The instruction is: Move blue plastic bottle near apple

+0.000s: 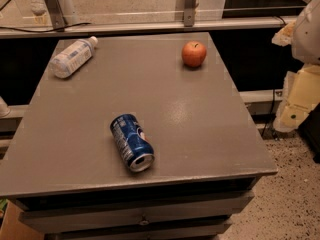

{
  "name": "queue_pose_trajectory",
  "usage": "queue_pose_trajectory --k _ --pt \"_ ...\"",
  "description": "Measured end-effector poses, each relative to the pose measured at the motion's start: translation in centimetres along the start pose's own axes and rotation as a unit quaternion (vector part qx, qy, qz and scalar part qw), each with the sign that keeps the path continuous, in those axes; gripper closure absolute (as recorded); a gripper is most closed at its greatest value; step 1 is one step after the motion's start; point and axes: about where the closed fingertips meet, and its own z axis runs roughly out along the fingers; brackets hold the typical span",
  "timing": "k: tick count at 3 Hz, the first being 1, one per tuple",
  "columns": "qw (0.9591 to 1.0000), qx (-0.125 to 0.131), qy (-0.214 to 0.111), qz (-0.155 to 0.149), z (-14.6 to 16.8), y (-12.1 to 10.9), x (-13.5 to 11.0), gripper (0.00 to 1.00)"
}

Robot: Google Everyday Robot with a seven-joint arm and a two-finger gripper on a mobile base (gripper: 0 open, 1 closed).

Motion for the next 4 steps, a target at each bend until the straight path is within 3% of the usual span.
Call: queue_pose_trajectory --k 1,2,3,4 --pt "1.0 0.0 0.0 0.0 0.0 0.0 0.0 0.0" --pt "0.9994 -0.003 -0.019 -0.027 0.7 -0.8 -1.4 0.0" --pt "0.9954 -0.009 -0.053 -0.08 1.9 -1.9 -5.2 0.0" --pt "0.9855 -0.014 -0.089 -0.144 2.9 -1.6 -10.4 0.0"
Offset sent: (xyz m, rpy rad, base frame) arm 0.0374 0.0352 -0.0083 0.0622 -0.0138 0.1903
